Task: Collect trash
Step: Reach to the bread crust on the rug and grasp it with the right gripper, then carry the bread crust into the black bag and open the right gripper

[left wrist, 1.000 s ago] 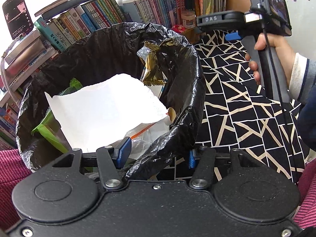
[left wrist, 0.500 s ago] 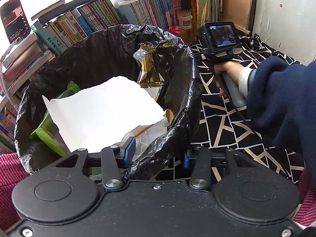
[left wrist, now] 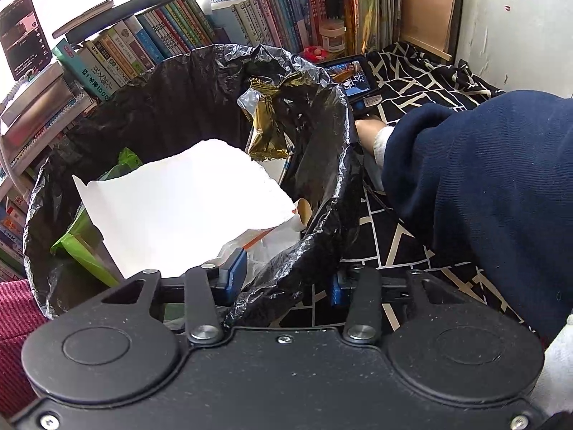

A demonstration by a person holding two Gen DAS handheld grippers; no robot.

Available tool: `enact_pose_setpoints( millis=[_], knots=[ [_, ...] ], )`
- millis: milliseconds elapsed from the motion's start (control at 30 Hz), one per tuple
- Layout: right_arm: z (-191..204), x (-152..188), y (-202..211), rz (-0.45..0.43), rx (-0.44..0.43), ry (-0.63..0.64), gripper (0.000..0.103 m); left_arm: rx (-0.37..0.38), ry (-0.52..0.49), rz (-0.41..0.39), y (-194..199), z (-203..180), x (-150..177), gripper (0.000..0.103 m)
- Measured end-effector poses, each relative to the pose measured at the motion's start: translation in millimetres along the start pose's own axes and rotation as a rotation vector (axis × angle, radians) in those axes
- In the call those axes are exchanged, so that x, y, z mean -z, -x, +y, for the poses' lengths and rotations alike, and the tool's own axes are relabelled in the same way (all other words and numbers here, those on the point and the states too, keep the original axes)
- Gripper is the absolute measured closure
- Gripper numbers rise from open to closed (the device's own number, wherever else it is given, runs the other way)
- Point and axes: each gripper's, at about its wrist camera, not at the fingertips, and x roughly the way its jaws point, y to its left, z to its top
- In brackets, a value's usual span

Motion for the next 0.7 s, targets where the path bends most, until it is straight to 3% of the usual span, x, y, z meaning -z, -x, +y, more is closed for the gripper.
enact_pose_setpoints(
  millis=[67,200,433,700],
  knots=[
    [1.3,0.9,4.4,-0.021,0.006,-0.013,0.037,0.002,0.002,-0.001,0.1,0.6,0.1,0.061],
    [-3.3,-0.6,16.5,-0.034,-0.006,-0.051,0.047,0.005,0.006,-0.004,0.3,1.5,0.5,0.061],
    [-13.9,-6.2,65.1,-0.075,-0.016,-0.058,0.048,0.019,0.024,-0.001,-0.5,5.3,0.1,0.06],
    [-28.3,-16.6,154.9,-0.102,-0.05,-0.033,0.048,0.034,0.043,0.012,-2.3,9.9,-0.6,0.059]
  ],
)
